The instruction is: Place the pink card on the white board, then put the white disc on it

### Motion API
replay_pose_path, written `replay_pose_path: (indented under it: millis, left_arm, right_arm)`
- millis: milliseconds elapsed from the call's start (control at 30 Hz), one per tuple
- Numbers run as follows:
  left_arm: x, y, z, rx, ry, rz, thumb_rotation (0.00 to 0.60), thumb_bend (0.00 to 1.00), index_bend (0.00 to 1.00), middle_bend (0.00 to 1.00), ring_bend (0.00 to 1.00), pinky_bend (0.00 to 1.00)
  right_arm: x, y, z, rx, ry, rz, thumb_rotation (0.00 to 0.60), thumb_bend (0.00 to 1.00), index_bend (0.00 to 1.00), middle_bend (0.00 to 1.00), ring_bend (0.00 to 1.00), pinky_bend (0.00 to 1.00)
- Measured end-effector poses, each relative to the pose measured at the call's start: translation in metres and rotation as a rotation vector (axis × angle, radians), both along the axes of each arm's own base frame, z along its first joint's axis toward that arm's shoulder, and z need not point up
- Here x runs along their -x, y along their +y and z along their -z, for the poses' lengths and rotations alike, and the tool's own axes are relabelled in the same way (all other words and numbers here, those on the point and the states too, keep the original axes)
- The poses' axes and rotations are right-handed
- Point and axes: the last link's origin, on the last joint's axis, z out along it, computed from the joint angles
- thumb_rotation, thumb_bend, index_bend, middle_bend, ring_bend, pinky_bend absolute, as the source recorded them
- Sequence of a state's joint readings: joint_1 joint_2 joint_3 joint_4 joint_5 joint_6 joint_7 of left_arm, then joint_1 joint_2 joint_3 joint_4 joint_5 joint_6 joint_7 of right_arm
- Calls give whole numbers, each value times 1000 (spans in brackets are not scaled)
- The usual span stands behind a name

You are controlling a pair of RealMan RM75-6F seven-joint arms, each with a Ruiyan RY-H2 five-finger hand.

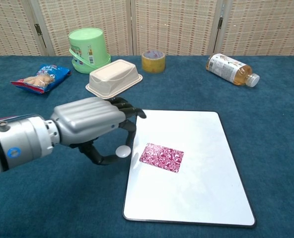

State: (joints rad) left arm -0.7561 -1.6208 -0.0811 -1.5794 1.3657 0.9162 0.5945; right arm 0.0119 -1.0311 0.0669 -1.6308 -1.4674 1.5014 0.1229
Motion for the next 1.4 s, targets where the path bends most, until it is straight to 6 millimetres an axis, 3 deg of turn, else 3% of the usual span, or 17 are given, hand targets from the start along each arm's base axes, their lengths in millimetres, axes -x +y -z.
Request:
replay_pose_path:
  millis: [133,533,833,967,1033,1400]
  left_arm:
    - [-22,8,13,6,6,23,600,422,496,129,119,0]
    - [-62,17,42,19,36,40,600,418,494,129,119,0]
    - [-68,23,55,3,78,23,600,416,468,129,118,0]
    - [-66,24,56,-1,97,16,600,406,274,129,108,0]
    - [-66,22,55,4,102,15,600,402,229,129,104,0]
    - [-69,16,33,21,25,-16,600,393,196,129,93,0]
  right_arm:
    - [1,-1,0,0,-1,4,600,292,119,156,122,114]
    - [6,-2,-1,-1,-5,13,600,291,119,156,123,114]
    - [9,0,-4,6,-8,20,600,291,118,156,122,114]
    - [10,0,-5,9,-9,20,600,292,118,156,122,114]
    - [10,0,-5,8,-8,18,600,292,119,156,122,114]
    - [8,2,-6,15,-5,12,600,292,119,156,122,114]
